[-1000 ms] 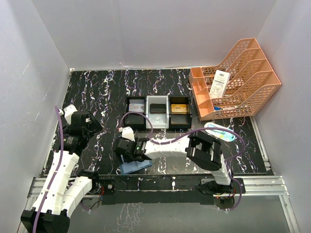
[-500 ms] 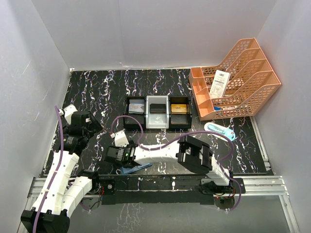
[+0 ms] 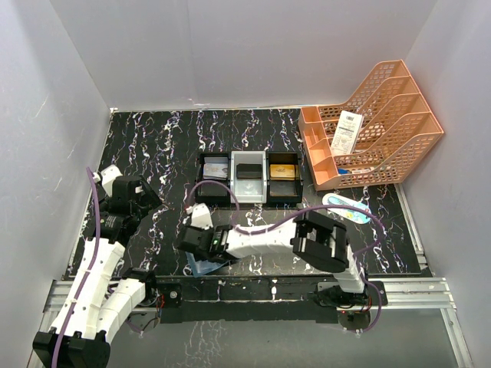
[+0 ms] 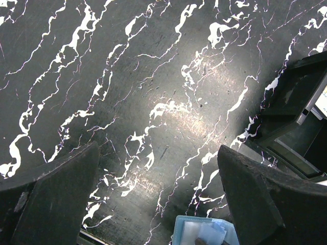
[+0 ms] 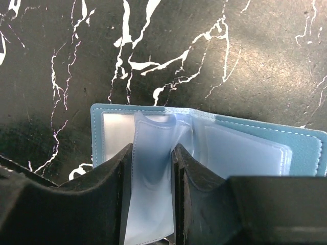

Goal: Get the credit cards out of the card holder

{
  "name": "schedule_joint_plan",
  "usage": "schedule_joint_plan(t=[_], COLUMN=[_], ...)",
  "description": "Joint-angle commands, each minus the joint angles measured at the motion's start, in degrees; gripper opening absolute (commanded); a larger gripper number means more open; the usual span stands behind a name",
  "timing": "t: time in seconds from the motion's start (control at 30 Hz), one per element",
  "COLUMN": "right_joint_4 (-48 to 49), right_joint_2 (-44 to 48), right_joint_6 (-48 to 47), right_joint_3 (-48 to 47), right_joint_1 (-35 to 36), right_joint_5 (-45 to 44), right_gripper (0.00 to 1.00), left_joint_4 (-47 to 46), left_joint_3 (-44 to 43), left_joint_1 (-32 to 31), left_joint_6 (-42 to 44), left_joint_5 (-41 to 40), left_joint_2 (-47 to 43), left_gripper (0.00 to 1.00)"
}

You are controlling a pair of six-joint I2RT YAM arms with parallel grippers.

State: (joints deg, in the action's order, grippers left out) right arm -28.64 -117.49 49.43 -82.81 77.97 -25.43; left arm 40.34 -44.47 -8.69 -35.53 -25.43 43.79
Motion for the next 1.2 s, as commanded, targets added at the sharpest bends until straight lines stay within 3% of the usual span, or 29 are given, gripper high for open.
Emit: schedule_joint_plan(t=[0.0,0.1,0.27,0.5,0.73,0.97,1.17], right_joint_4=[7.2,9.8,6.5,0.2,-5.3,-7.6,-8.4], right_joint_2=[2.7,3.5,3.2,5.9,11.0,14.2,14.2], right_joint_6=[0.7,0.7,0.6,-3.3,-2.4,-1.2,-1.3], right_joint_3=[7.7,9.3,6.6,0.2,1.8,7.1,8.5], right_joint_1=[-2.8,-3.5,-3.6,-3.1,-3.1,-3.4,-4.3], right_joint_5=[10.5,12.5,10.9,7.9,-0.4,-3.2,-1.9], right_gripper=[0.27,0.24,0.28,0.44,0.65,0.75,0.77], left_joint_4=[-0.4,-0.4,-0.5,-0.5,-0.7,-0.9,-0.8], left_joint_3=[-1.6,-1.6,-1.5,-1.6,-1.5,-1.5,-1.4], left_joint_1=[0.4,0.4,0.4,0.4,0.4,0.4,0.4], left_joint_6=[0.7,0.7,0.8,0.7,0.8,1.0,1.0], left_joint_5=[-0.2,-0.2,0.0,0.1,0.5,0.9,1.1], left_joint_2=[0.0,-0.1,0.0,0.1,0.2,0.8,1.0], left_gripper=[0.99,0.99,0.99,0.99,0.99,0.99,0.99])
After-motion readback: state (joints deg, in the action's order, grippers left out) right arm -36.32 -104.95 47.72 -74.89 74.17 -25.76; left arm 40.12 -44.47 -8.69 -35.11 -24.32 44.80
